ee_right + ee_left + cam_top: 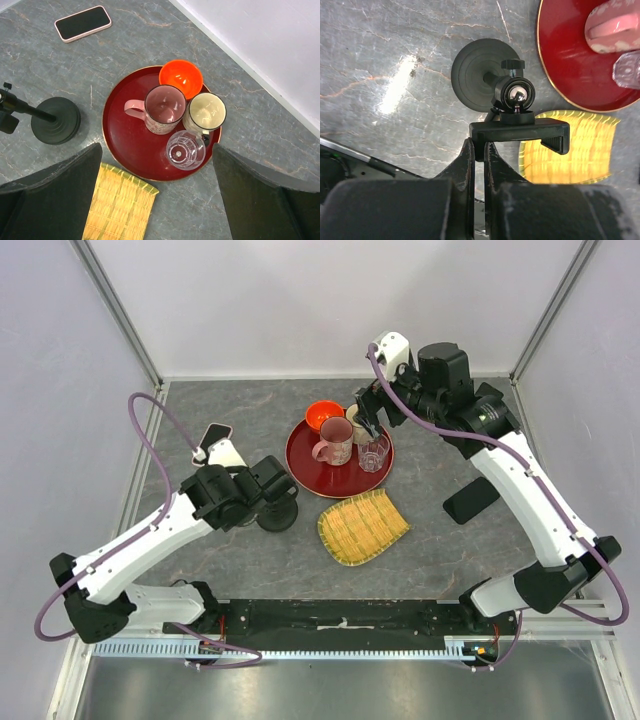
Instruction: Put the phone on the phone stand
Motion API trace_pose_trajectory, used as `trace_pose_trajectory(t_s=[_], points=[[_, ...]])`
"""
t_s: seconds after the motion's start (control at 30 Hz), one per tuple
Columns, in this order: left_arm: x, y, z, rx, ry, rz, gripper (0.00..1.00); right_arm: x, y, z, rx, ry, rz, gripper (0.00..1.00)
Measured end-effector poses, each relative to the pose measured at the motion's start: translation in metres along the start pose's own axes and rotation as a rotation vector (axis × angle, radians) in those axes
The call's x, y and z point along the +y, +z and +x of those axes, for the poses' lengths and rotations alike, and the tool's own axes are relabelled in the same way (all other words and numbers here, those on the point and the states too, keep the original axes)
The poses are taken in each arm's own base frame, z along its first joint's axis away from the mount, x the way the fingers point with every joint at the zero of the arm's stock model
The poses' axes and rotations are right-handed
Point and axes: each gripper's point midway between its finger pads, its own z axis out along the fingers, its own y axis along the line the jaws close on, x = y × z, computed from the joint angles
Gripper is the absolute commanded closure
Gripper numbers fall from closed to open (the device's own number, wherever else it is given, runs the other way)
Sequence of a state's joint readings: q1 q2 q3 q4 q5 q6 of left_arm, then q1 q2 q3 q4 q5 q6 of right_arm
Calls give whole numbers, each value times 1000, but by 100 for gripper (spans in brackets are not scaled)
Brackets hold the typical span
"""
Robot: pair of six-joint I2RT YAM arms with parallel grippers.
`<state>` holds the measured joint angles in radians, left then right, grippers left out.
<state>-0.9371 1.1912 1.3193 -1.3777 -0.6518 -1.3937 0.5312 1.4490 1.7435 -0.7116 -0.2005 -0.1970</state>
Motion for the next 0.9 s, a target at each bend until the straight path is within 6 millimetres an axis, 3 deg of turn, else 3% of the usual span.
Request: trace_pose_trajectory(t_s=[0.33, 0.4, 0.47, 0.67, 0.77, 0.9], points=[[-5, 11, 2, -24, -118, -52, 97, -9, 5, -3, -13, 2, 44, 2], [-3, 14, 5, -24, -111, -63, 46, -10, 6, -6, -22, 1, 47, 2], [1, 17, 6, -30, -101, -74, 6, -10, 6, -8, -30, 0, 51, 2], [0, 14, -4, -64, -46, -33, 2, -11, 6, -12, -45, -3, 54, 2], [-13, 6, -11, -74, 88, 110, 1, -11, 5, -12, -48, -5, 52, 2], [-34, -24, -34, -136, 255, 389, 0, -9, 3, -15, -56, -7, 45, 2]])
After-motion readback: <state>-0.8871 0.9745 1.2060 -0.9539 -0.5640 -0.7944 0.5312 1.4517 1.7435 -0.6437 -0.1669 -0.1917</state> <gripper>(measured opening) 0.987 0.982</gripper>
